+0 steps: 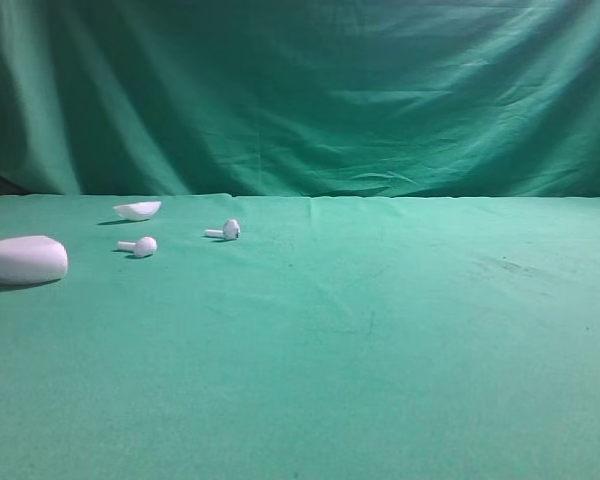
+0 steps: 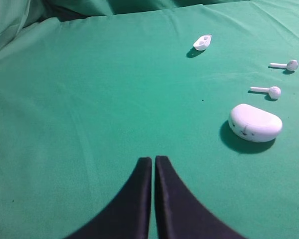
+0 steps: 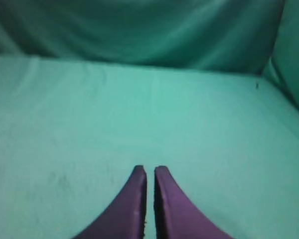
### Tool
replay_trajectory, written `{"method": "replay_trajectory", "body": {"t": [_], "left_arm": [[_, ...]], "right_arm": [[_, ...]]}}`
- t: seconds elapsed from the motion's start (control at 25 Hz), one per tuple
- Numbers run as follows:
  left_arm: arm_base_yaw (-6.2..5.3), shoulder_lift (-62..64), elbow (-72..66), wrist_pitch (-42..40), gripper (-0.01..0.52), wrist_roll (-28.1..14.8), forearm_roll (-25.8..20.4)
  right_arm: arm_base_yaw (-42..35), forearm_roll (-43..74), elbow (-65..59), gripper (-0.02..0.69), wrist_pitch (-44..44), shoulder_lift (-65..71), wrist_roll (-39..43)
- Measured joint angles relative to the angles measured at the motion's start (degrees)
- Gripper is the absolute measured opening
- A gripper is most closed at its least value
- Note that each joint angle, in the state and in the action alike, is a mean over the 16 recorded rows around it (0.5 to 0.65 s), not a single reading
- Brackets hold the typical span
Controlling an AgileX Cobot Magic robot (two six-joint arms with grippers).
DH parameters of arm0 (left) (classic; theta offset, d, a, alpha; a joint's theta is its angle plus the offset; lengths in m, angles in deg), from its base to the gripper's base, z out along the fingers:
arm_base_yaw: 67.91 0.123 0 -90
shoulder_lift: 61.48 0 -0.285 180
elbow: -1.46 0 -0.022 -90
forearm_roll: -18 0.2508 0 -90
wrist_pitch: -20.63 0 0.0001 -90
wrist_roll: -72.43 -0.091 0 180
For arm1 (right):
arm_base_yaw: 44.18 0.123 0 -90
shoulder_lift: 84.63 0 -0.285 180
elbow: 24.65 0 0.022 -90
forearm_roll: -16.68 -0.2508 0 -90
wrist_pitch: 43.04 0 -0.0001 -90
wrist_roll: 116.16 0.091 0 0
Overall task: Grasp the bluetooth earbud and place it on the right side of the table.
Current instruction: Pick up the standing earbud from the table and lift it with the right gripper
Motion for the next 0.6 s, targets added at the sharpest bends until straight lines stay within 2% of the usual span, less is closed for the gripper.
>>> {"method": "replay_trajectory", "body": {"t": [0.16, 0.32, 0.44, 0.6], "left_arm": [[0.0, 0.0, 0.0, 0.0, 0.0, 0.0, 0.0], [0.0, 0.0, 0.0, 0.0, 0.0, 0.0, 0.0], [0.0, 0.0, 0.0, 0.0, 0.0, 0.0, 0.0], [0.0, 0.0, 0.0, 0.0, 0.0, 0.0, 0.0]], "right_arm": [[0.0, 0.7, 0.9, 0.05, -10.2, 0.3, 0.4], [0.0, 1.1, 4.7, 0.05, -16.2, 2.6, 0.9], [0.0, 0.9, 9.4, 0.05, -16.1, 6.6, 1.1], [0.0, -0.1, 17.1, 0.05, -8.9, 14.7, 1.2]]}}
